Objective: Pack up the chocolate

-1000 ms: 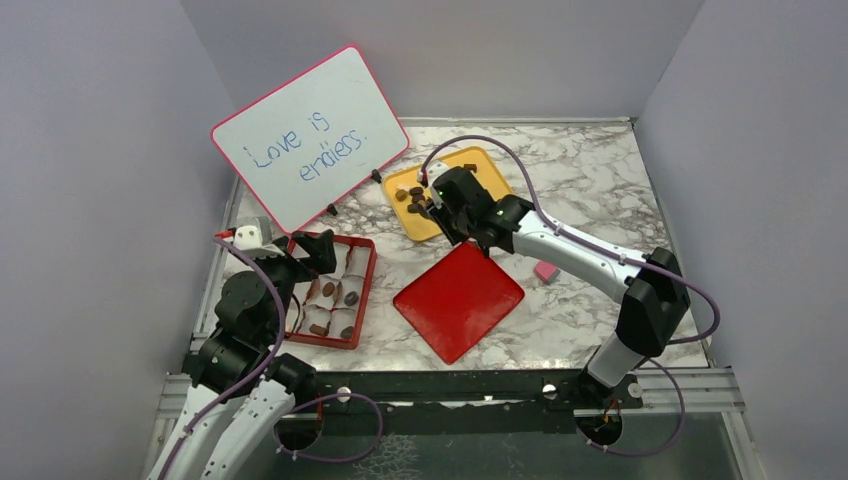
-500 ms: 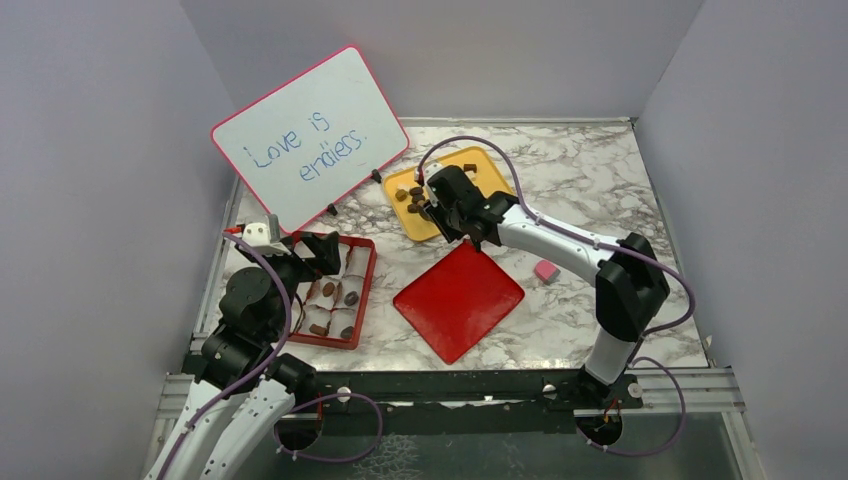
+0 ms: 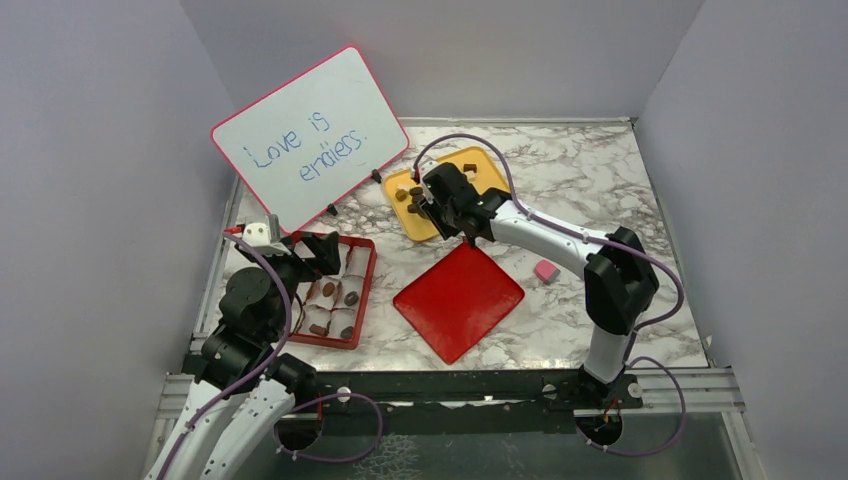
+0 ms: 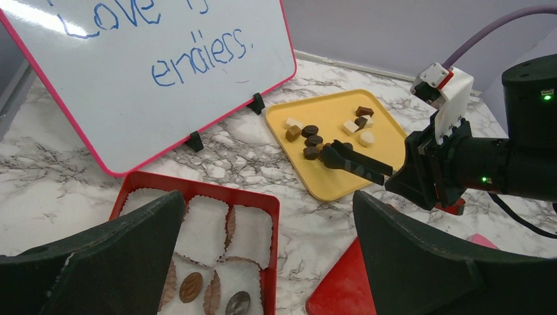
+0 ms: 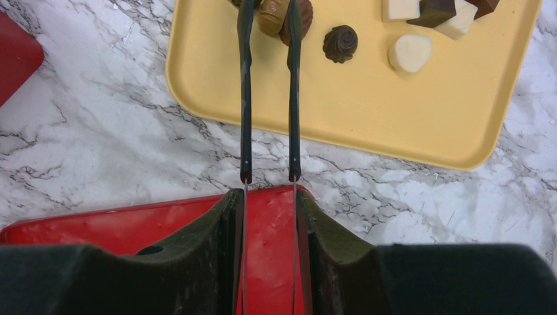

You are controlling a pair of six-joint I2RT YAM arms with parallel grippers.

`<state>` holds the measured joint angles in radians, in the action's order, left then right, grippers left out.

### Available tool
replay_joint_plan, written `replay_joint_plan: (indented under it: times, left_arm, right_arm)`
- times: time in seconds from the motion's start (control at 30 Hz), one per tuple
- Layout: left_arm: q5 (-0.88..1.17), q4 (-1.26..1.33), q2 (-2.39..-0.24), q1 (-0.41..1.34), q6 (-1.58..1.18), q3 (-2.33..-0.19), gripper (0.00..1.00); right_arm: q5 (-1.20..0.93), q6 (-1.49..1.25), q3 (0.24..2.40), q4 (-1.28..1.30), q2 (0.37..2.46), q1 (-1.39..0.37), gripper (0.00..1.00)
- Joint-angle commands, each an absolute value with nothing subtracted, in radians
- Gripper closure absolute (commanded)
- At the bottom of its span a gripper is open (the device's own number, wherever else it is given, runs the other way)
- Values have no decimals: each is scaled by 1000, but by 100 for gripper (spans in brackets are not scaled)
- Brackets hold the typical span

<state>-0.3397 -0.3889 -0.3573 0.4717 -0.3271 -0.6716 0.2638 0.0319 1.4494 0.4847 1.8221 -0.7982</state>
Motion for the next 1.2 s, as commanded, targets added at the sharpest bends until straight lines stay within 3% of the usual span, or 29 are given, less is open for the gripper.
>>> replay_joint_plan:
  times: [0.0,1.0,1.17]
  left_arm:
    - [-321,-357,-348,473,-310,-666,1]
    - [-324,-353,-347,474,-304,-665,1]
    - [-327,-353,-344,474,-301,-665,1]
  right_arm:
    - [245,36,1485,442,1843,-794,63]
    - [269,26,1557,466,1944,-793,63]
    - [263,23,1555,468,1935,-793,74]
